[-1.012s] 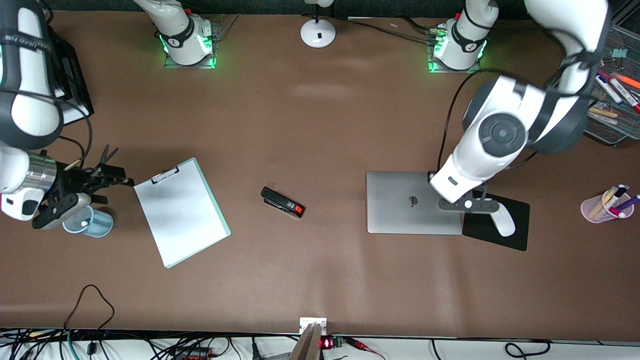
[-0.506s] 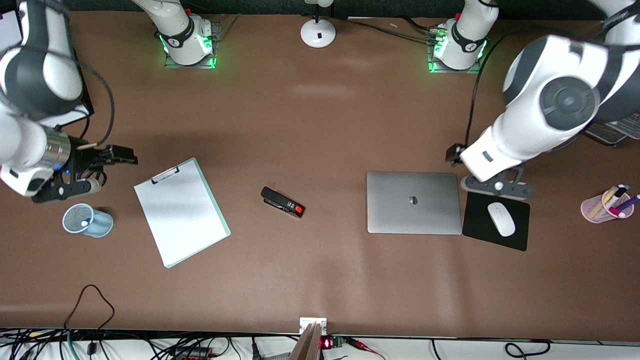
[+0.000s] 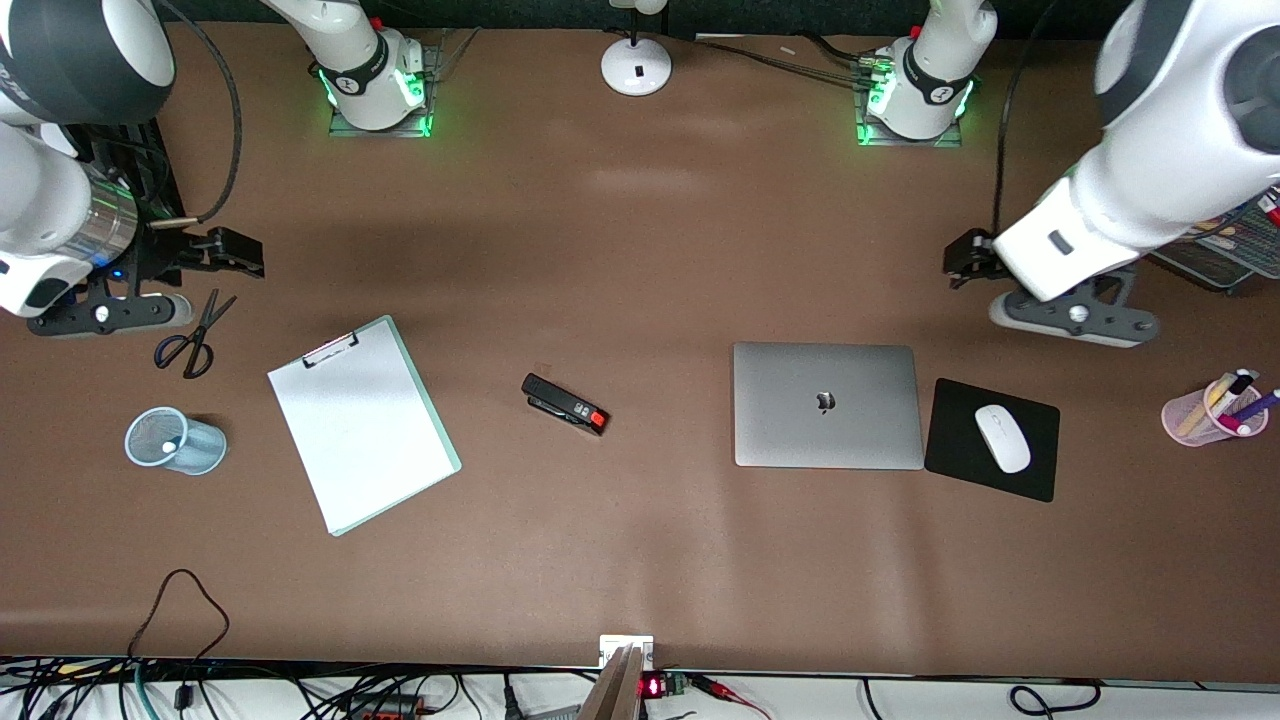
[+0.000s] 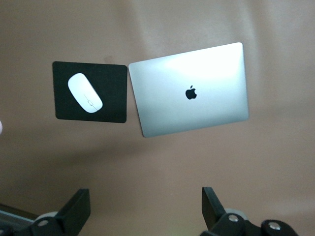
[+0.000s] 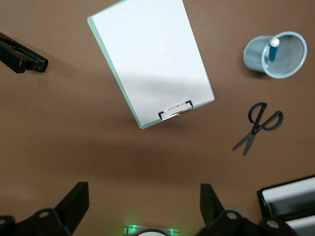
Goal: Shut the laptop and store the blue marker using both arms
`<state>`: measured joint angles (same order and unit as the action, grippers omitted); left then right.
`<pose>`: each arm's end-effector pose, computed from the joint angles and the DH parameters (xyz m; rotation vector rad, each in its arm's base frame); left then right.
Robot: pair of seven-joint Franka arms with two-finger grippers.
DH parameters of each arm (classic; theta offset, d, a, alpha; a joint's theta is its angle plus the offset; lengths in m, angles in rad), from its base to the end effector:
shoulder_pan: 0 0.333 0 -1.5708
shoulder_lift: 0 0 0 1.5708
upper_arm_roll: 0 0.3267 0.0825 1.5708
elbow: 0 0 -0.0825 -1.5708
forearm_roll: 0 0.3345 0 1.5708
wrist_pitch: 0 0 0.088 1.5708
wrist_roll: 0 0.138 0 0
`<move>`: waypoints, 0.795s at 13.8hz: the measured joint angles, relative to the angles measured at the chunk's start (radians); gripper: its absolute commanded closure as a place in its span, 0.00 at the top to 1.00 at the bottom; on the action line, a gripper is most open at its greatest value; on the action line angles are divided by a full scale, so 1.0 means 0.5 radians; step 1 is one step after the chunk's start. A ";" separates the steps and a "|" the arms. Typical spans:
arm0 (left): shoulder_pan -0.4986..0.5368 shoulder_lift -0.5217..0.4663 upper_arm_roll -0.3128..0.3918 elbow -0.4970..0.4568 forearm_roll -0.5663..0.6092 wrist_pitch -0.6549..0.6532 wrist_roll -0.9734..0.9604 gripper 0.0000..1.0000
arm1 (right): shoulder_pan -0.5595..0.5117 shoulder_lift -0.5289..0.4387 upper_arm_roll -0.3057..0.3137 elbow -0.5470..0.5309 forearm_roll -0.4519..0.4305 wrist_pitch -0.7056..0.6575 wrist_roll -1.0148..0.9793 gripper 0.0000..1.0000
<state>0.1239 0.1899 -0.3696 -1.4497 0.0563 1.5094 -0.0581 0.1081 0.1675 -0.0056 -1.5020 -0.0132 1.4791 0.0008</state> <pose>0.5385 -0.1076 0.5554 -3.1170 0.2898 0.1849 0.5345 0.0533 0.5384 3.0997 0.1578 -0.2948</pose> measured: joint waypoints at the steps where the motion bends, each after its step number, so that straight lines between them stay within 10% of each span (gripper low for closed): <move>1: 0.020 -0.023 0.014 -0.004 -0.037 -0.019 0.053 1.00 | -0.001 -0.016 -0.004 0.005 0.000 -0.002 0.015 1.00; 7: -0.296 -0.267 0.588 -0.246 -0.079 0.088 0.264 1.00 | -0.099 -0.335 -0.033 -0.178 -0.001 0.198 0.045 1.00; 11: -0.306 -0.384 0.657 -0.425 -0.081 0.187 0.265 1.00 | -0.135 -0.441 -0.034 -0.299 0.000 0.327 0.044 1.00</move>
<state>-0.0290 -0.0021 -0.0412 -1.6622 0.0160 1.6030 0.0745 0.0408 -0.0527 -0.0223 -1.6513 -0.0132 1.6425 0.0229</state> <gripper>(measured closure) 0.000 0.000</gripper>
